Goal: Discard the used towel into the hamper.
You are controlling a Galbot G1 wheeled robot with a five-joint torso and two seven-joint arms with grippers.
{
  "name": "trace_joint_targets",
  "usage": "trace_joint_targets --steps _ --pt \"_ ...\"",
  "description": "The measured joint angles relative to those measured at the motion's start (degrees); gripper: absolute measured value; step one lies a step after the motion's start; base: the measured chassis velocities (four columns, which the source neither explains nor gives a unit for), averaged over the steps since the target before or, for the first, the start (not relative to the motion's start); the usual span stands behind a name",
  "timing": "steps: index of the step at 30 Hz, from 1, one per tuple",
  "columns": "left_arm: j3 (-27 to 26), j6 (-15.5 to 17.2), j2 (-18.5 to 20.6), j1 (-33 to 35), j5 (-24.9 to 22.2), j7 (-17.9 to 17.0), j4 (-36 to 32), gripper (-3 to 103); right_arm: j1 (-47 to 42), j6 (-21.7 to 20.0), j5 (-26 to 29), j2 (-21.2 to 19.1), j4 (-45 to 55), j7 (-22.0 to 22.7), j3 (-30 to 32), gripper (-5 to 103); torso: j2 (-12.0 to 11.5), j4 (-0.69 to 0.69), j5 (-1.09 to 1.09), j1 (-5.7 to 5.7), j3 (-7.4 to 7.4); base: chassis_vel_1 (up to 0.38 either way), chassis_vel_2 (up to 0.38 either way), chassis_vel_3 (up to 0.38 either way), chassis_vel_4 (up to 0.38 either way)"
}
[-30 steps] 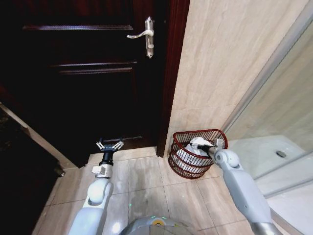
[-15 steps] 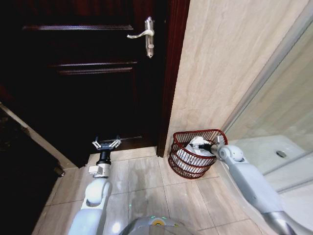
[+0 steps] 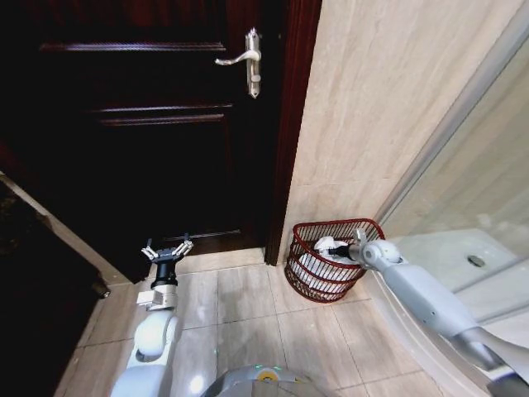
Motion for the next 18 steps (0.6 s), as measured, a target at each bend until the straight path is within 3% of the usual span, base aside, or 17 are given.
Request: trace_joint_targets --steps 5,10,12,18 --pt "0.5 0.0 0.0 -0.7 0.1 0.0 0.4 100 -0.8 0.0 -0.2 0.4 -0.4 0.1 1.3 100 0.0 -0.01 -0.01 -0.02 -0.02 0.0 0.0 0.0 0.0" --pt "1.3 1.1 0.3 -2.1 0.4 0.1 0.3 100 -1.9 0.0 -0.8 -0.1 1.3 2.1 4.6 100 0.0 -0.01 0.29 0.03 0.09 0.0 0.0 0.0 0.0" --pt "1.7 1.6 0.3 -2.9 0.4 0.2 0.3 100 -2.4 0.0 -0.8 -1.5 4.6 3.5 7.3 100 0.0 -0.02 0.14 0.04 0.06 0.0 0.0 0.0 0.0" --pt "2.6 1.9 0.4 -4.0 0.6 0.3 1.0 100 -4.0 0.1 -1.2 -3.5 11.5 7.7 12.2 100 0.0 -0.02 0.14 0.03 0.05 0.0 0.0 0.0 0.0"
